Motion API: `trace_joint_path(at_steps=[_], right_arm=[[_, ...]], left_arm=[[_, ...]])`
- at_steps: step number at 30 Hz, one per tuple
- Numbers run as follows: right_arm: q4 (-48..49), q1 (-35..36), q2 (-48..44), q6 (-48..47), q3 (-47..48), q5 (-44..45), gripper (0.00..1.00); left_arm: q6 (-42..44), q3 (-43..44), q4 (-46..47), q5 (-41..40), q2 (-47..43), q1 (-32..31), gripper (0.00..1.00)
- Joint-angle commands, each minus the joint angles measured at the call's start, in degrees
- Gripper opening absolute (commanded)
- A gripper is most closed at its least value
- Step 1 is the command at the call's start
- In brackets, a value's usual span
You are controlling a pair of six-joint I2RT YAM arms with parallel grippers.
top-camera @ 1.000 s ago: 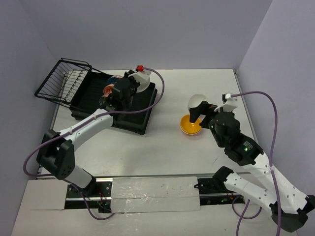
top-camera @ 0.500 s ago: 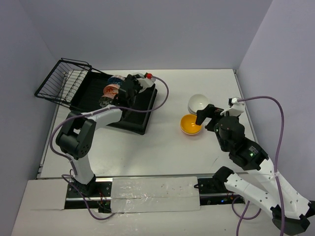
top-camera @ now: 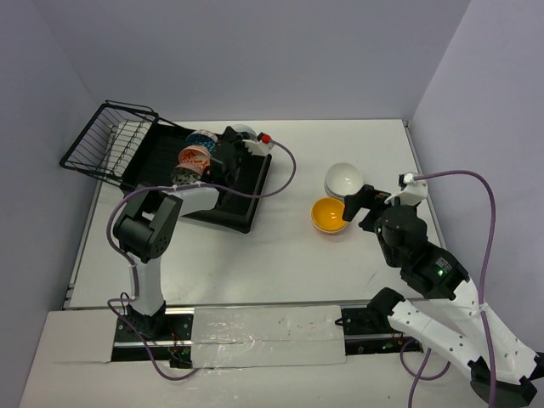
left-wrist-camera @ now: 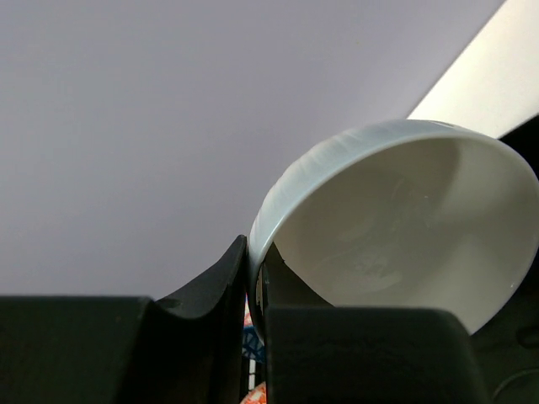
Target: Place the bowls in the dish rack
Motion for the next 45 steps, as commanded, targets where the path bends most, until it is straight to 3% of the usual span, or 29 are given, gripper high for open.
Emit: trace_joint_path(at_steps=[1,19,45], right_arm=[[-0.5,0.0,0.2,-1.1,0.4,1.8,1.00],[-1.0,-0.4,2.4,-3.1,1.0,0.1,1.00],[-0.7,-0.7,3.7,-2.9,-0.1,-2.9,1.00]], left_arm=[[3.9,2.5,12.6,2.1,0.4,0.3,0.00],[10.2,-2.8,25.9,8.6,5.4,2.1,0.00],[10.2,-5.6,28.0,10.7,9.9,3.0,0.00]])
